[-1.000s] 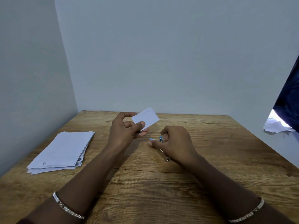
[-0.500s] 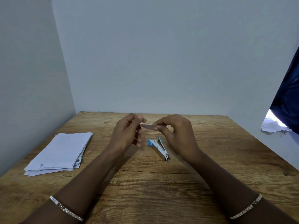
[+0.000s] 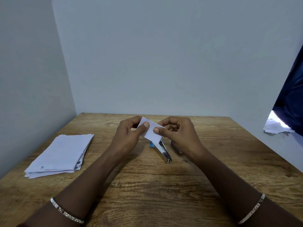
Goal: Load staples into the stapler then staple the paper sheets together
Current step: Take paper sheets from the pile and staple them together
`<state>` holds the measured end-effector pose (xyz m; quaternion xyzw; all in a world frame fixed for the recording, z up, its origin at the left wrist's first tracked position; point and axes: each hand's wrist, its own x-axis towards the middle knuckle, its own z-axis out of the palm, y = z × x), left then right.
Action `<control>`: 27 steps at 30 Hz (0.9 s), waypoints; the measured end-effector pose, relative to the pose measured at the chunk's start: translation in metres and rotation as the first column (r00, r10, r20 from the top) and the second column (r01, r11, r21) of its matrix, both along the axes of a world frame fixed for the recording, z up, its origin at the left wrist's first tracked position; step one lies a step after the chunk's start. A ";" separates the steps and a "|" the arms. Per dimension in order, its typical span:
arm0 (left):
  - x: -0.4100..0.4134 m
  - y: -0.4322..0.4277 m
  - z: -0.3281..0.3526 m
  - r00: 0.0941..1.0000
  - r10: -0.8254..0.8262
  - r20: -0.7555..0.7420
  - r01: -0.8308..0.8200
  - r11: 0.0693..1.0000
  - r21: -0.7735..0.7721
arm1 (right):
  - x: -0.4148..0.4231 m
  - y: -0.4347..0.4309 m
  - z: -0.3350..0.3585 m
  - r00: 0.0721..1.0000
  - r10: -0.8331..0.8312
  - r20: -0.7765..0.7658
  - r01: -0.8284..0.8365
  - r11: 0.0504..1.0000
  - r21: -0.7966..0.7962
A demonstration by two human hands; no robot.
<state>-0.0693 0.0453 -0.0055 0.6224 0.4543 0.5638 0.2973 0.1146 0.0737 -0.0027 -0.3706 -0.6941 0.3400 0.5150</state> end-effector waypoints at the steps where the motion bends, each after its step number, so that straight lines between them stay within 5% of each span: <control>1: 0.001 -0.001 0.000 1.000 -0.007 0.014 0.007 1.000 -0.003 | 0.001 0.000 0.000 1.000 0.005 -0.012 -0.006 1.000 -0.009; 18: 0.003 -0.002 0.000 0.999 0.005 0.035 -0.007 0.998 0.057 | 0.000 -0.004 0.003 0.999 0.027 -0.017 -0.028 0.997 -0.070; 27: 0.006 -0.005 0.000 0.993 -0.026 0.118 0.031 0.999 -0.040 | -0.002 -0.006 0.005 0.996 0.033 -0.082 -0.042 0.993 -0.110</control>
